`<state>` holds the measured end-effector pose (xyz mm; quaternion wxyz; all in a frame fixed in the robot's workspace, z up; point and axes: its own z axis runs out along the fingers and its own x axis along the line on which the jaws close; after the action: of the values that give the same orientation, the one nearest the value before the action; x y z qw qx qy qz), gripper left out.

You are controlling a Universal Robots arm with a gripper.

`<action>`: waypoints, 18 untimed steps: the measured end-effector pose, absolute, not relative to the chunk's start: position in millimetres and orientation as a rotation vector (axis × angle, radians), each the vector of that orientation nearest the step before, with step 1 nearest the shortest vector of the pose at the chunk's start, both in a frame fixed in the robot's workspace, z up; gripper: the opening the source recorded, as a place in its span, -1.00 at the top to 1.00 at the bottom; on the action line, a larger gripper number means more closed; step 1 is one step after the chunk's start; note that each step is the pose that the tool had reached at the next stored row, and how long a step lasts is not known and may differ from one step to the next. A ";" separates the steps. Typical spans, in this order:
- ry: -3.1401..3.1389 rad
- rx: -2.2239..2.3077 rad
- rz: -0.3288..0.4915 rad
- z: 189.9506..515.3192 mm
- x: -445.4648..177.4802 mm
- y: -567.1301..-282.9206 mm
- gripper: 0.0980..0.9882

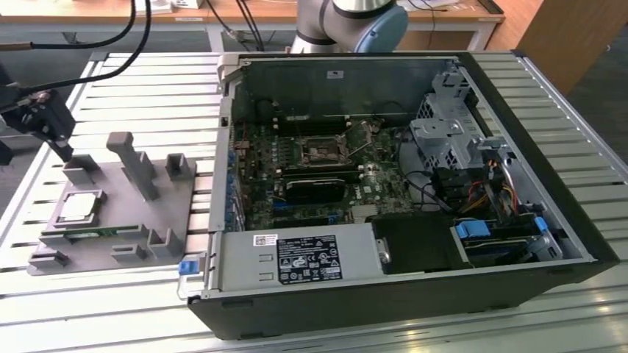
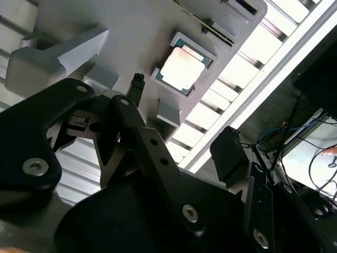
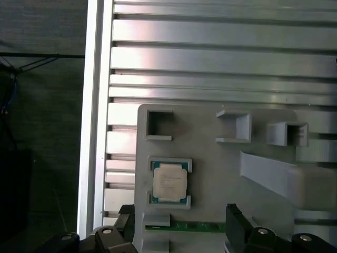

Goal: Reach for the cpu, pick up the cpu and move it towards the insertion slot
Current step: 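Pick up the cpu and move it towards the insertion slot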

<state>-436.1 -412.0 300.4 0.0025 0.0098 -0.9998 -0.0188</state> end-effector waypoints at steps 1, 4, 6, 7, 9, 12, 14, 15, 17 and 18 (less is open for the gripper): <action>-3.136 0.031 -0.059 298.5 -436.1 -412.1 -0.53; -3.136 0.031 -0.059 293.1 -436.2 -412.3 -0.53; -3.136 0.031 -0.059 289.6 -436.2 -412.4 -0.53; -3.136 0.031 -0.059 287.6 -436.2 -412.5 -0.53; -3.136 0.031 -0.059 284.0 -436.3 -412.7 -0.53; -3.136 0.031 -0.059 278.6 -436.3 -412.9 -0.53; -3.136 0.031 -0.059 274.9 -436.3 -413.0 -0.53; -3.135 0.031 -0.059 273.1 -436.2 -413.3 -0.53; -3.135 0.031 -0.059 269.4 -436.2 -413.9 -0.53; -3.134 0.031 -0.059 267.7 -436.2 -414.4 -0.53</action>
<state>-436.2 -414.4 267.7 0.0036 0.0099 -0.9998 -0.0188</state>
